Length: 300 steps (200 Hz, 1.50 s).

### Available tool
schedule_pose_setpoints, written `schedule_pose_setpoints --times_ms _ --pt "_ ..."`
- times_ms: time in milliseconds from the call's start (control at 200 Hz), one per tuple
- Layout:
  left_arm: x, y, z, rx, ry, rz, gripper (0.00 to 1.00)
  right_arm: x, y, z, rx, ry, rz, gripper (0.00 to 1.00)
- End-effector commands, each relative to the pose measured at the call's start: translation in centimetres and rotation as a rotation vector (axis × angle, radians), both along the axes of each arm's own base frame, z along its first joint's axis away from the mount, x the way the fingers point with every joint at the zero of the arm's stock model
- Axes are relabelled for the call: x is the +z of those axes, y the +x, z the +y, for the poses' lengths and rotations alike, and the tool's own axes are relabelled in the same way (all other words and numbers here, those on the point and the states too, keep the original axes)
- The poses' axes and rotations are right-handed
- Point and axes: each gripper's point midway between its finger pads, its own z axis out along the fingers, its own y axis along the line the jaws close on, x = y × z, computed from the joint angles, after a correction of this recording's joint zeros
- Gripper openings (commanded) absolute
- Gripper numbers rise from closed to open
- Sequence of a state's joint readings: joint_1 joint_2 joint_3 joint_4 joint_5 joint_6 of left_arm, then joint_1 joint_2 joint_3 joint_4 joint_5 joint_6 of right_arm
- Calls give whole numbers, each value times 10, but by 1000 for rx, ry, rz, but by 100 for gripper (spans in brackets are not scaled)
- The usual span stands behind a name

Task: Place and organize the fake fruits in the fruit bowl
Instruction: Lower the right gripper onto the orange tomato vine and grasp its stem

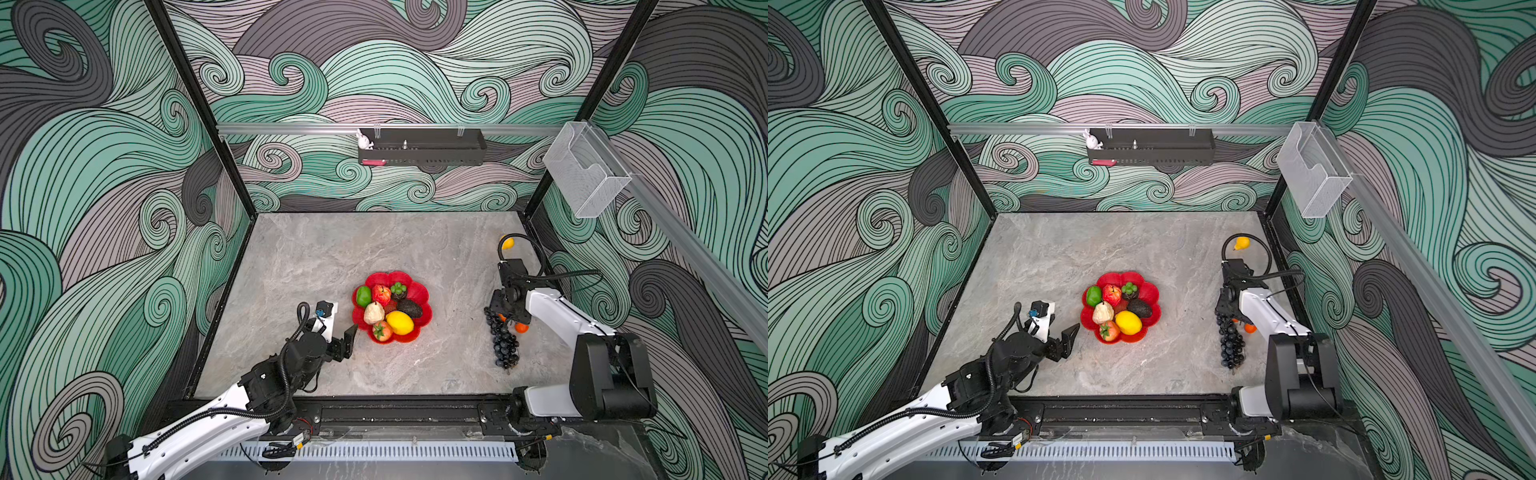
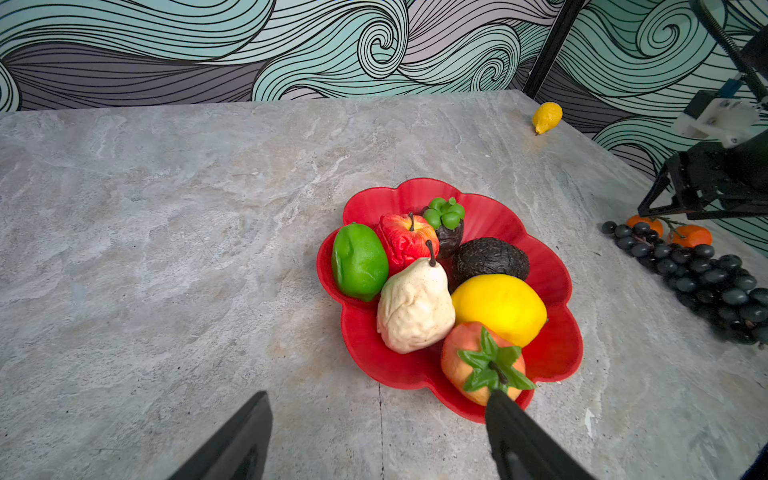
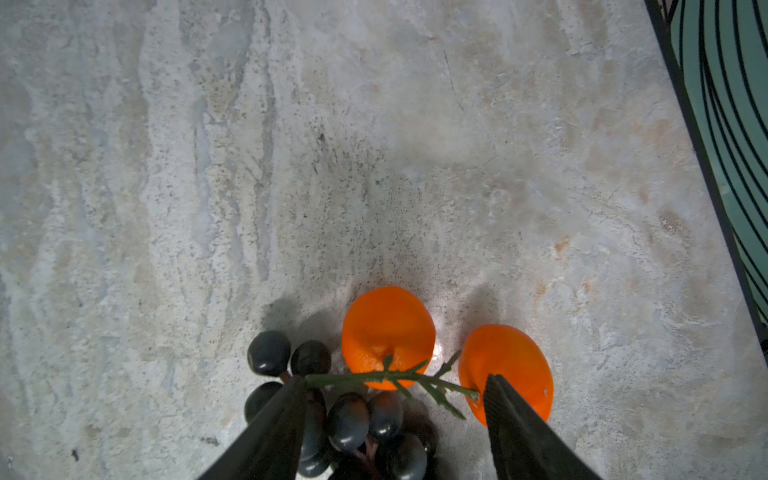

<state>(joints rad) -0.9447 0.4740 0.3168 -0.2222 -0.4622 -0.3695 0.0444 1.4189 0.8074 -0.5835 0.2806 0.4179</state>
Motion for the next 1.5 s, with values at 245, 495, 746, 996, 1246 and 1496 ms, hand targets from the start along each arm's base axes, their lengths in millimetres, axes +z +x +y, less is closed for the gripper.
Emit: schedule_pose_setpoints --times_ms 245,495,746,996,1246,1496 --pt "11 2 -2 -2 -19 -17 84 3 13 -13 -40 -3 -6 58" --pt "12 1 -1 0 -20 -19 84 -1 17 -20 -65 8 1 44" --pt "11 1 -2 -1 -20 -18 85 -4 18 -22 -75 14 12 29" --pt "11 1 -2 -2 -20 -18 85 2 16 -20 -67 25 -15 37" --pt "10 2 -4 -7 -19 -14 86 -4 8 -21 -57 2 34 42" --pt "10 2 -3 -7 -20 -14 85 -8 6 -24 -41 -66 93 39"
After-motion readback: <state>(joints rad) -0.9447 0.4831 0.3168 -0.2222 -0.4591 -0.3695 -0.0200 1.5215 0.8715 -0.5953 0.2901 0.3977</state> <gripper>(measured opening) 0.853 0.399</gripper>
